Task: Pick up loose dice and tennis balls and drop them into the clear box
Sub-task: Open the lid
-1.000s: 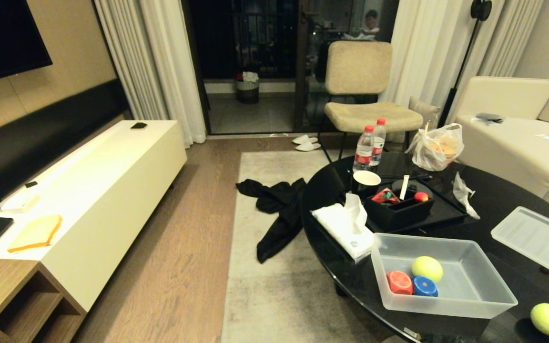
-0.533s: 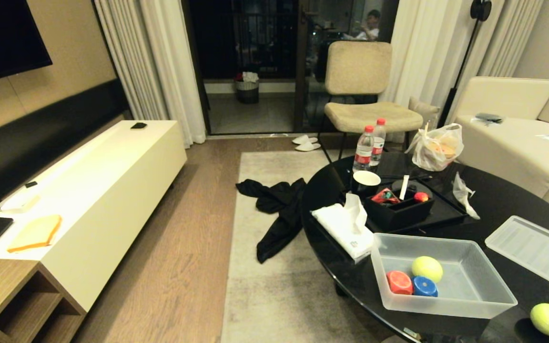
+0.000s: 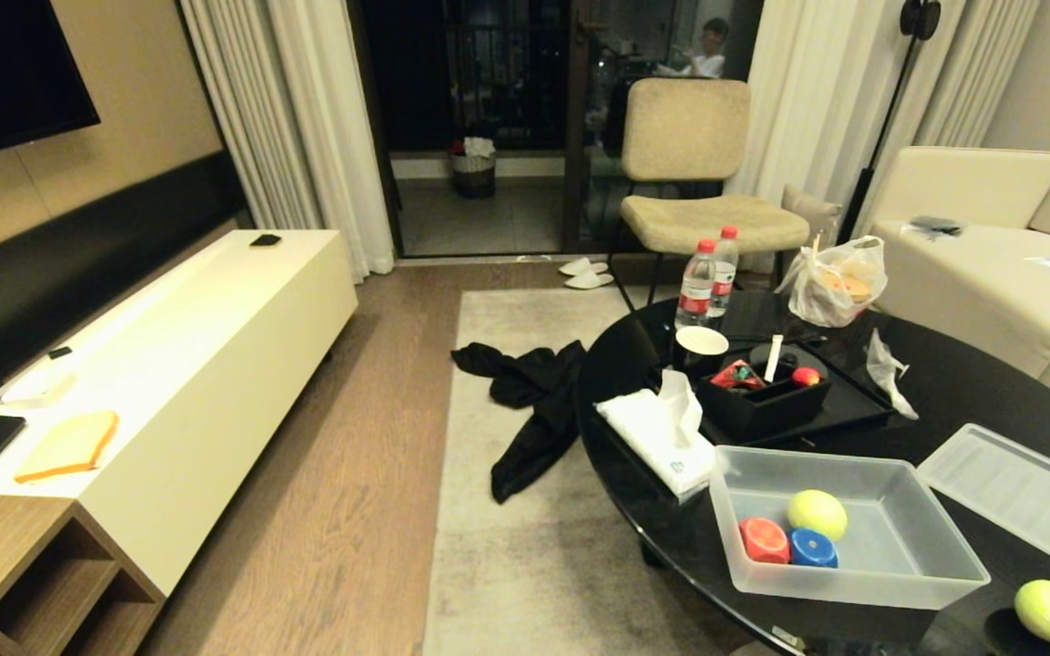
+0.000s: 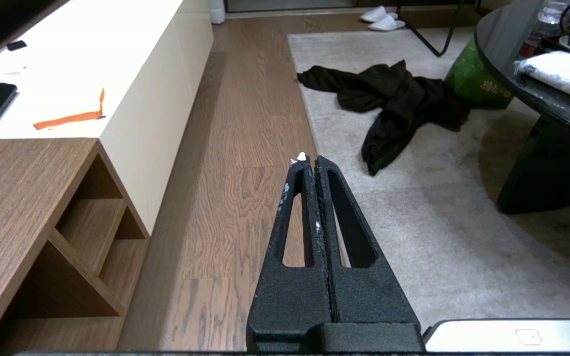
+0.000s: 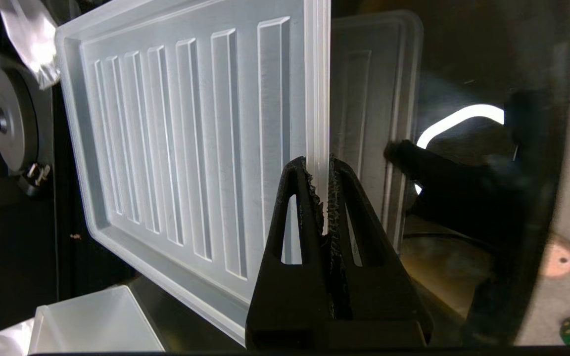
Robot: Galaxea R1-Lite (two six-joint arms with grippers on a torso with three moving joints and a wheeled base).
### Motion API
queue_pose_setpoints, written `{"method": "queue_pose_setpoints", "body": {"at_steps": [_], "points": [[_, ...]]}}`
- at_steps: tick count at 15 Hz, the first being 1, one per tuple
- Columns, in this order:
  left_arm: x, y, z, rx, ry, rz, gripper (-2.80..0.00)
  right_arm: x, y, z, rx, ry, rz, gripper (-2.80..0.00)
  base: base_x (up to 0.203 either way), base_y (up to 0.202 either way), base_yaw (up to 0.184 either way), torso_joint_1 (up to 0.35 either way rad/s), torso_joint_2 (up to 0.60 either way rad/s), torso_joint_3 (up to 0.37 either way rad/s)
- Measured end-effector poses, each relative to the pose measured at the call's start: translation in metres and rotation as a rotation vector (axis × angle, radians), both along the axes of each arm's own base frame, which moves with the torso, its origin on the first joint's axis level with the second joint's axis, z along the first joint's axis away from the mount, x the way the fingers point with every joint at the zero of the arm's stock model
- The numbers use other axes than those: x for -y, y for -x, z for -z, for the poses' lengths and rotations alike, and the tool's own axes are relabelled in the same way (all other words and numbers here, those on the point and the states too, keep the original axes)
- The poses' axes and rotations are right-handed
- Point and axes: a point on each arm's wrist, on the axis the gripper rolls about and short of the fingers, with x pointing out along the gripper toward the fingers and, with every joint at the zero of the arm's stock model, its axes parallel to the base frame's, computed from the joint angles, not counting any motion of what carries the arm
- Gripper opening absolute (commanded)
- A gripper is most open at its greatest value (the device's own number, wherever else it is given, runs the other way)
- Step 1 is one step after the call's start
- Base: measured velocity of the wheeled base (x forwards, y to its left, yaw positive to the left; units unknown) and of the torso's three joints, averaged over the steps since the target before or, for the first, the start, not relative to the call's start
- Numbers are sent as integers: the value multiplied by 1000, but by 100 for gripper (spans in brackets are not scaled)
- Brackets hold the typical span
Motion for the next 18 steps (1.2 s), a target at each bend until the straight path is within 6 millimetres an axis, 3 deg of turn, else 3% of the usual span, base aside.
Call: {"method": "queue_pose_setpoints", "body": {"at_steps": [18], "points": [[0, 0, 0, 0, 0, 0, -280, -14, -19, 23, -44, -32, -80, -280, 0, 0, 0, 0, 0, 0]]}}
